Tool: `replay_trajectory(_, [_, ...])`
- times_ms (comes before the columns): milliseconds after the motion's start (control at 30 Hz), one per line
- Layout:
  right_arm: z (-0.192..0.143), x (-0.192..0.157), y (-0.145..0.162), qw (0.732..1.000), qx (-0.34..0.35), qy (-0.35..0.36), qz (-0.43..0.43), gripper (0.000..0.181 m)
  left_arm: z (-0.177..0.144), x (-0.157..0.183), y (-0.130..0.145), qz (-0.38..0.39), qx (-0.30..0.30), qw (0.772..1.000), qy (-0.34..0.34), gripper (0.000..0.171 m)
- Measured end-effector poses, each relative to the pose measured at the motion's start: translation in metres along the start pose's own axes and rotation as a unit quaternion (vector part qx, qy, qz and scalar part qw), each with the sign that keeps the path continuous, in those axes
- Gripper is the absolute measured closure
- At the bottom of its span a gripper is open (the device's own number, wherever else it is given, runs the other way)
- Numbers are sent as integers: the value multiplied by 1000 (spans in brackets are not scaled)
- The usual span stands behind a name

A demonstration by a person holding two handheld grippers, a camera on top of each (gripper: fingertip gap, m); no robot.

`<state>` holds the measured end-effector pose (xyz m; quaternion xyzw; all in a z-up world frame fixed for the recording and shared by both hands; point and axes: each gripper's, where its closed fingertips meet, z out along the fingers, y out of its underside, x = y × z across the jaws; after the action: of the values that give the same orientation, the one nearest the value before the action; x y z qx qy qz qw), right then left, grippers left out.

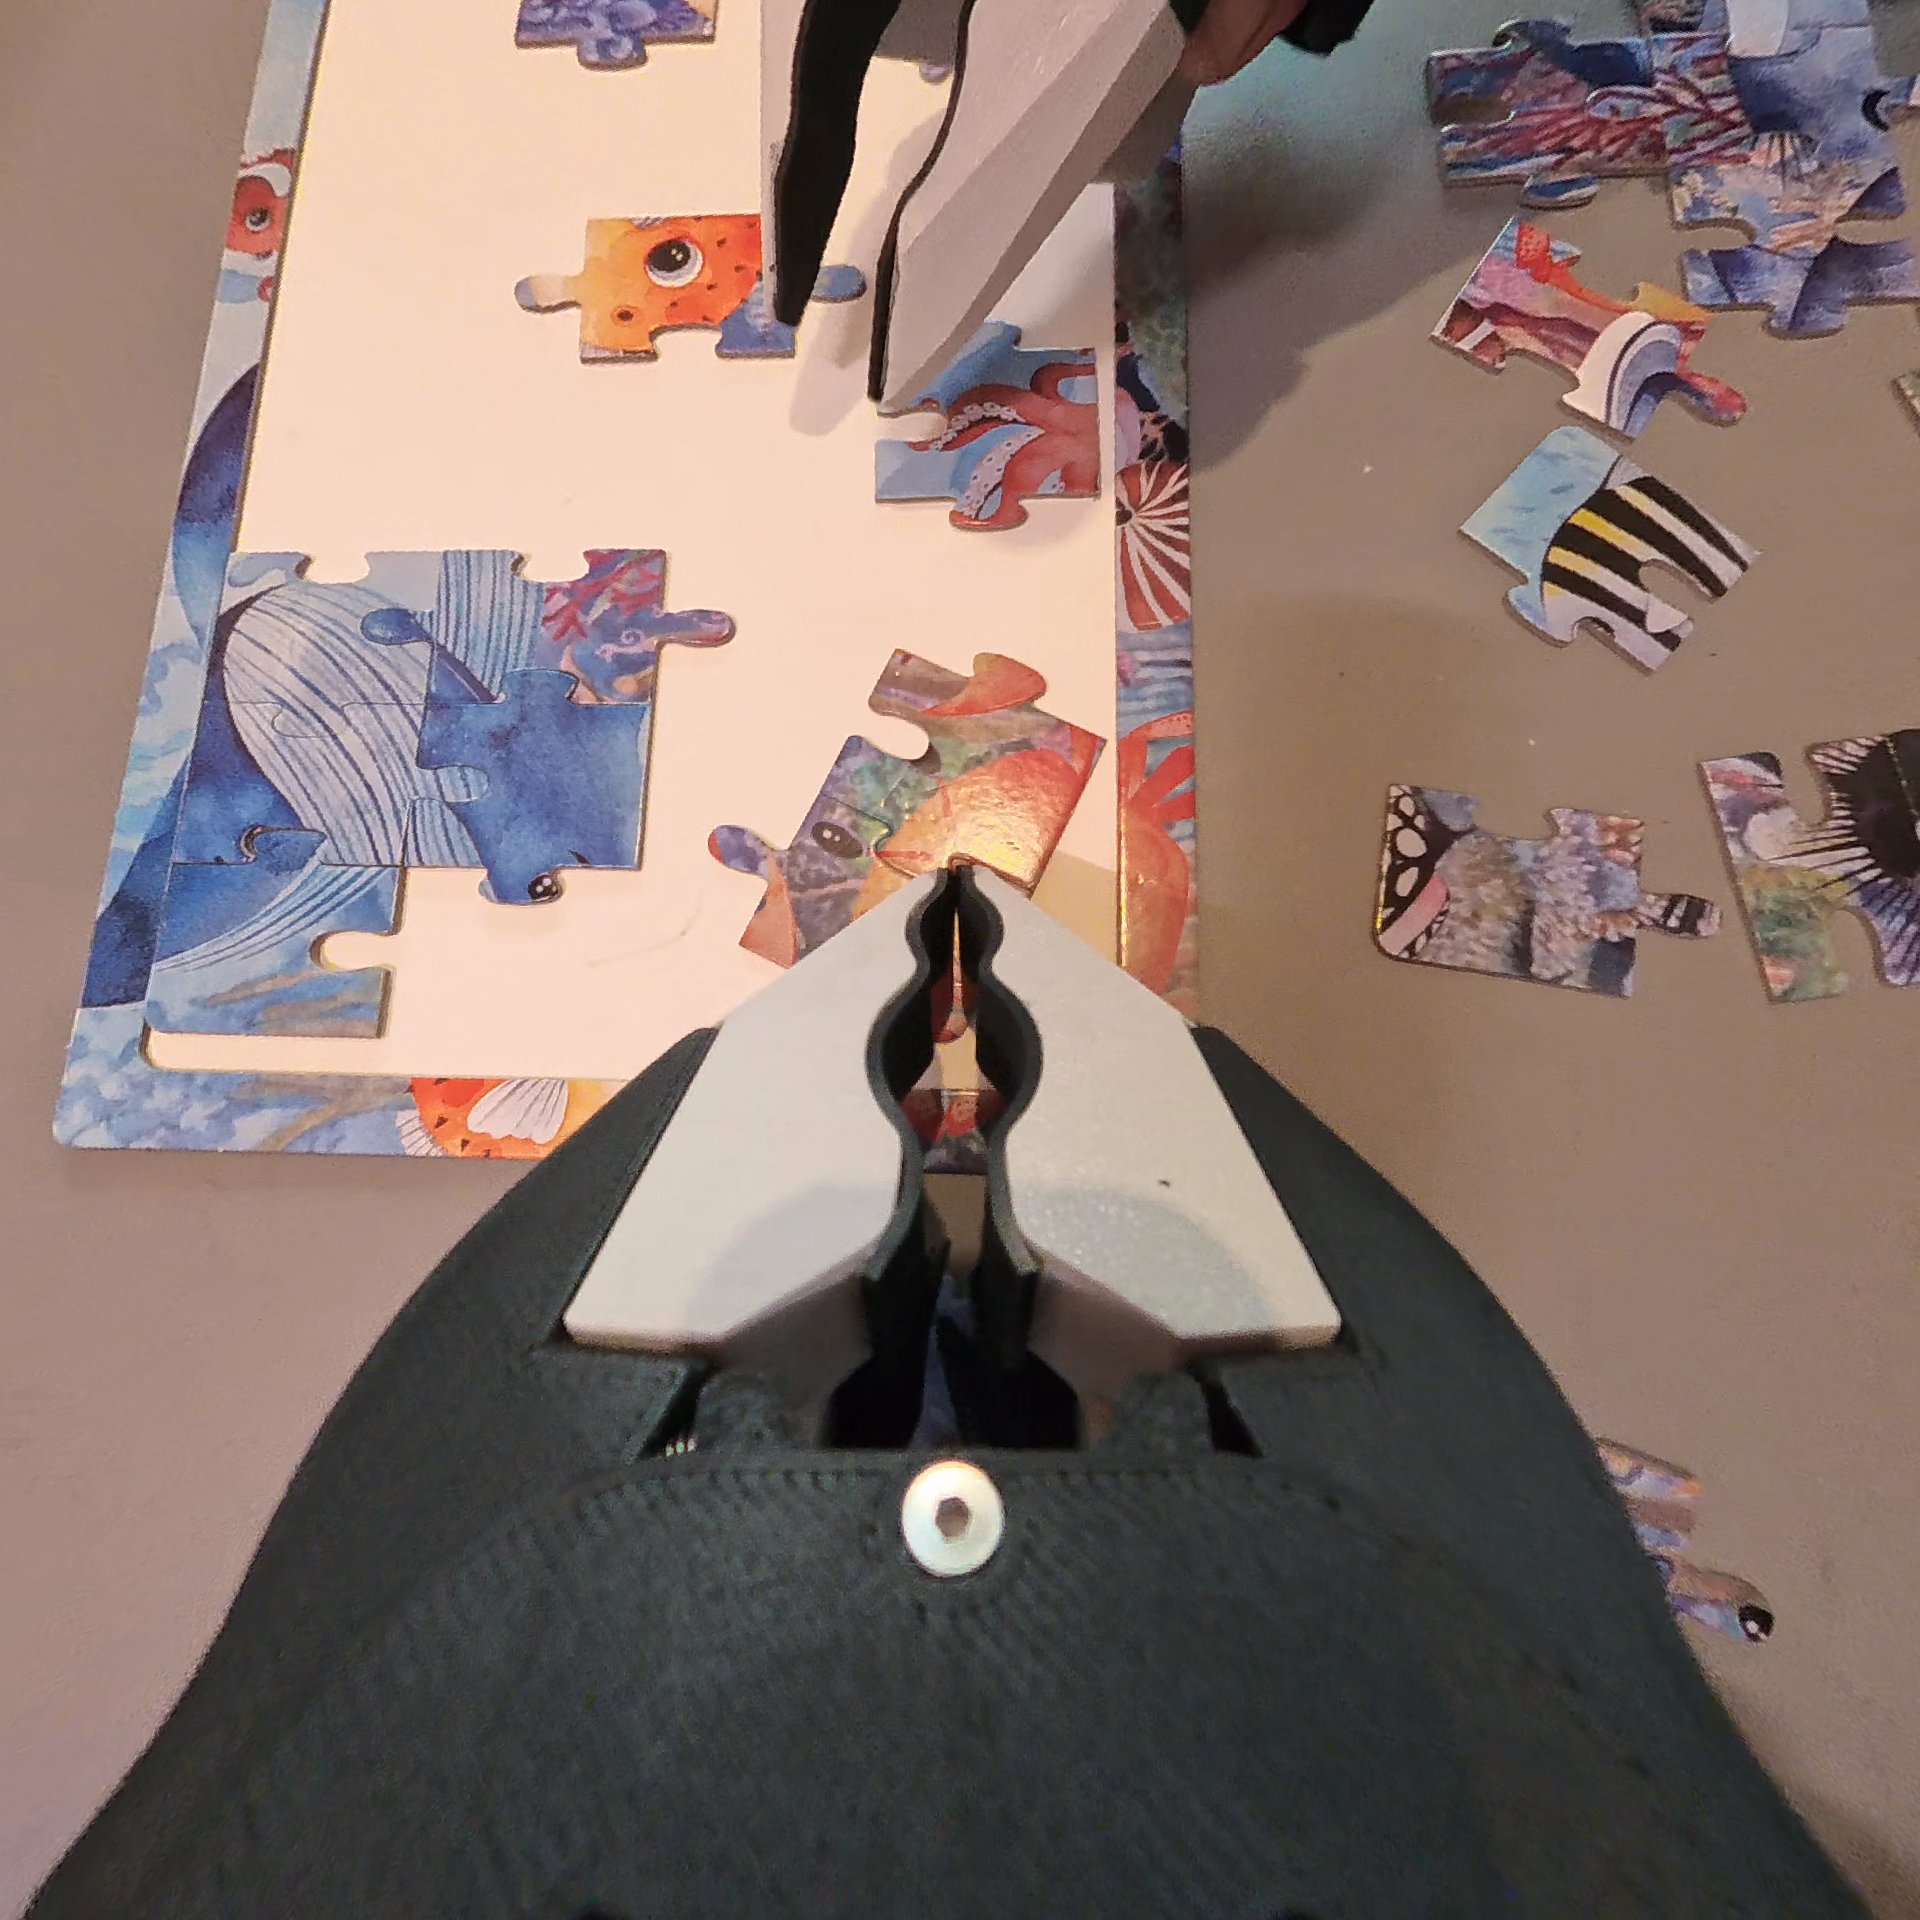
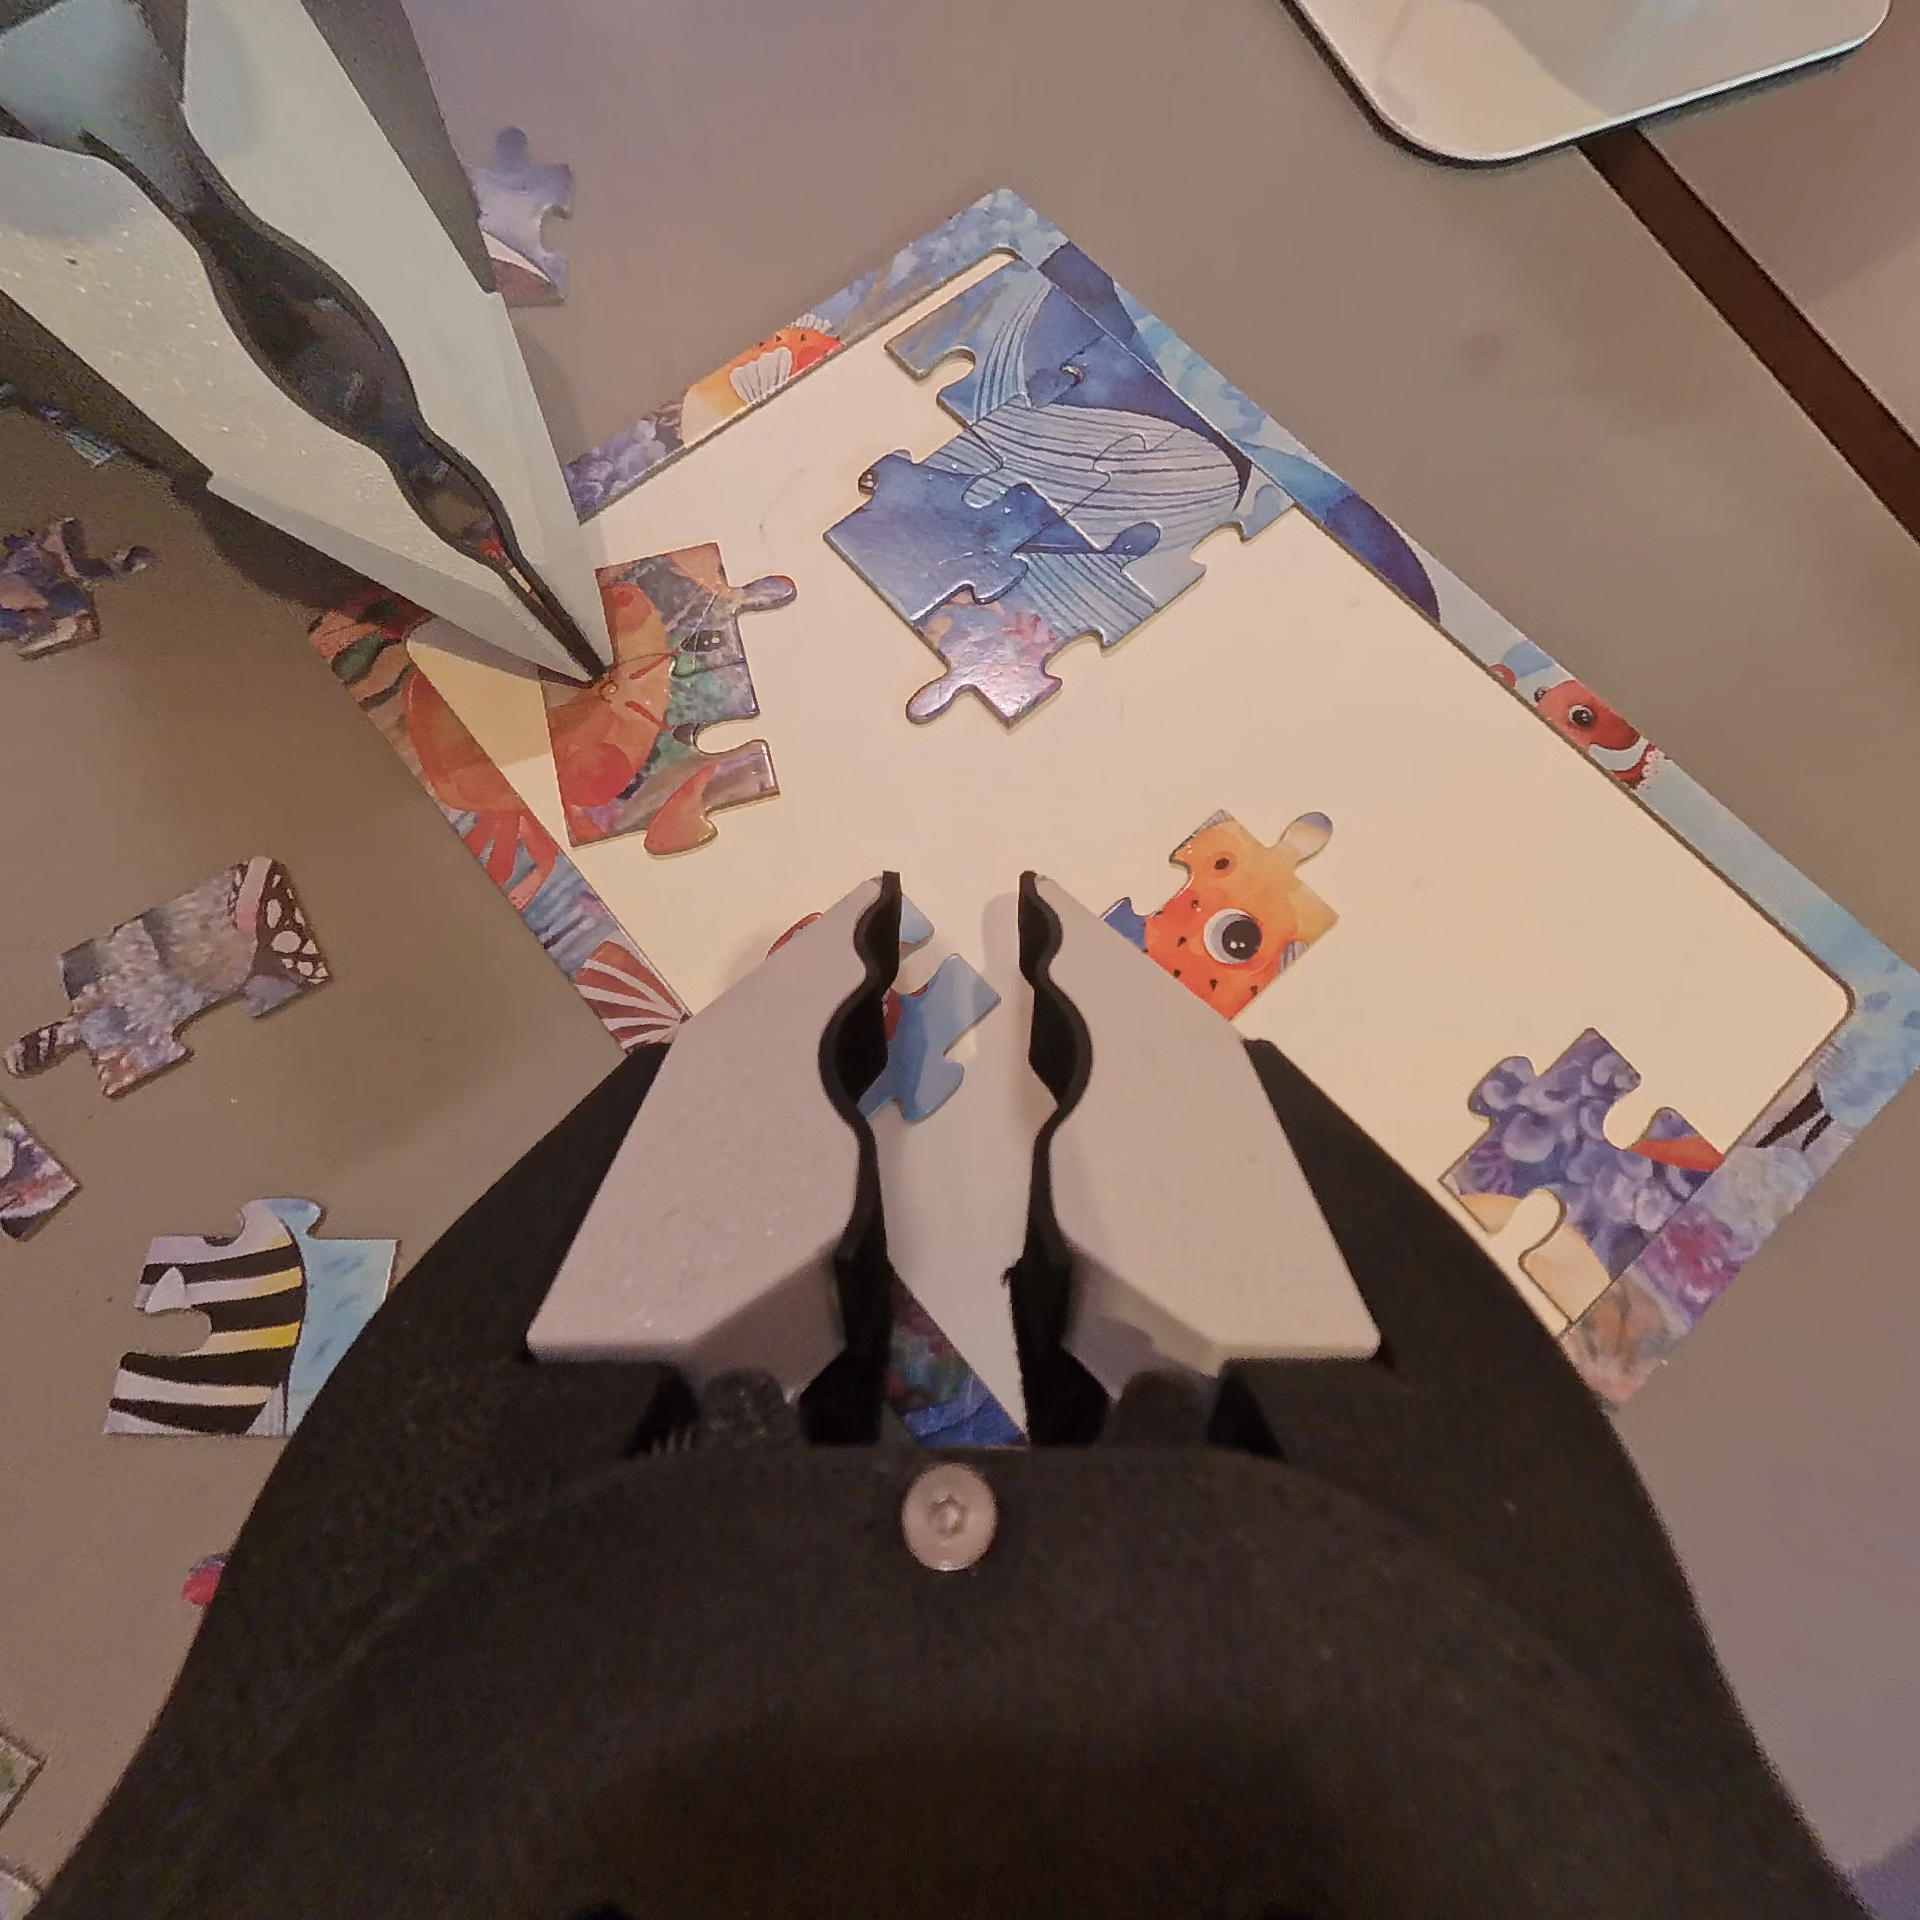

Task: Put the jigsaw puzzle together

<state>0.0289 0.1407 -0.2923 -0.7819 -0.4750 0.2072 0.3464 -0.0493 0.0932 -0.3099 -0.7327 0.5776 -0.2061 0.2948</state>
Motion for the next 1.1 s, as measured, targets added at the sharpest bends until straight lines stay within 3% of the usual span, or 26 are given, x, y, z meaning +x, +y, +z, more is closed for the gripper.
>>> replay_trajectory(333, [-7, 5, -5, 1000, 17, 2, 12, 160, -5, -6, -3, 7, 10, 1000, -21, 171])
replay_trajectory(533, [-7, 4, -4, 1000, 15, 0, 14, 159, -3, -11, 0, -12, 8, 1000, -26, 137])
replay_trajectory(633, [-6, 3, -3, 1000, 12, -1, 12, 157, -1, -8, 2, -20, 4, 1000, -17, 131])
replay_trajectory(1100, [-7, 2, -6, 1000, 18, -6, 14, 157, -1, -9, 1, -25, 9, 999, -17, 130])
